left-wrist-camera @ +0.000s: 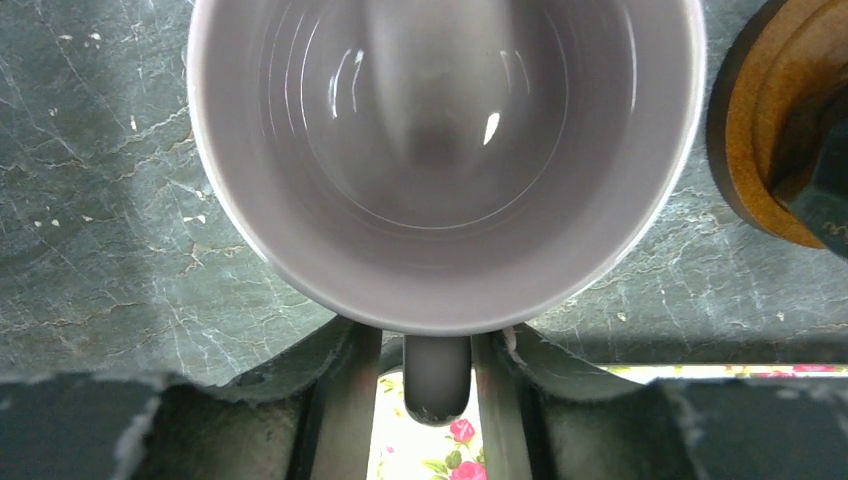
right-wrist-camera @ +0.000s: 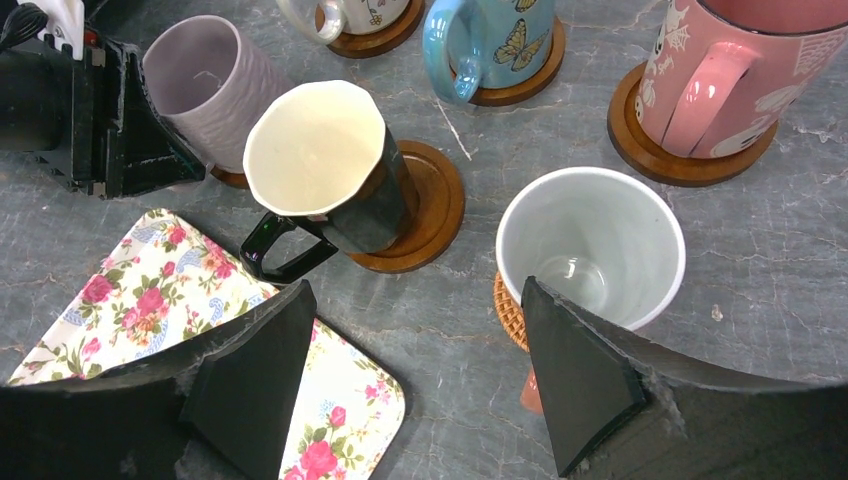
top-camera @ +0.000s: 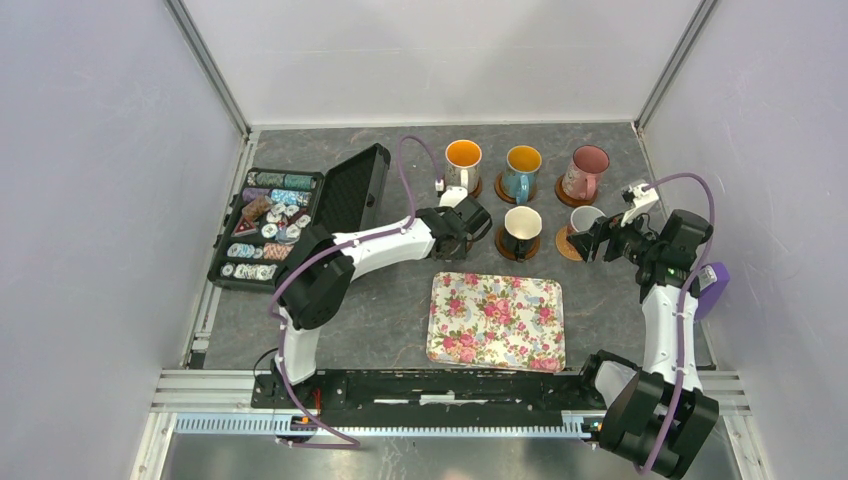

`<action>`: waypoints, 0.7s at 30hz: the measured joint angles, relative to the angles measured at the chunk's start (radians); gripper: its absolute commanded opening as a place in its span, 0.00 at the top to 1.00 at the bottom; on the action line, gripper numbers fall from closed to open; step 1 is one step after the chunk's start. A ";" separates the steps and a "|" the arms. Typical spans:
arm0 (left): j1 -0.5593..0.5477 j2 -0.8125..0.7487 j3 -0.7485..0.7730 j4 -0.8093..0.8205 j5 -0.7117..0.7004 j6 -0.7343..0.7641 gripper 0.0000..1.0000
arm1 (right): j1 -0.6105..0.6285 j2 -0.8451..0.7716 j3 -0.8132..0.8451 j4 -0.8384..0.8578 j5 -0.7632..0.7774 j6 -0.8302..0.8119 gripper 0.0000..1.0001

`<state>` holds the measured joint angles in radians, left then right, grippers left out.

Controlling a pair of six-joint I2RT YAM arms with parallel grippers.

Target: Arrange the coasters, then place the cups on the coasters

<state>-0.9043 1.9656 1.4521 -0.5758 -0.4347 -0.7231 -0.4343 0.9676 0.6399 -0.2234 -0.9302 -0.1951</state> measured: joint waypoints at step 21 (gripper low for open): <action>-0.027 -0.068 -0.034 0.066 0.092 0.032 0.44 | 0.000 0.003 -0.002 -0.001 0.000 -0.005 0.17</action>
<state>-0.9318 1.8980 1.4178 -0.5102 -0.3428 -0.6914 -0.4343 0.9703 0.6384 -0.2241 -0.9306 -0.2001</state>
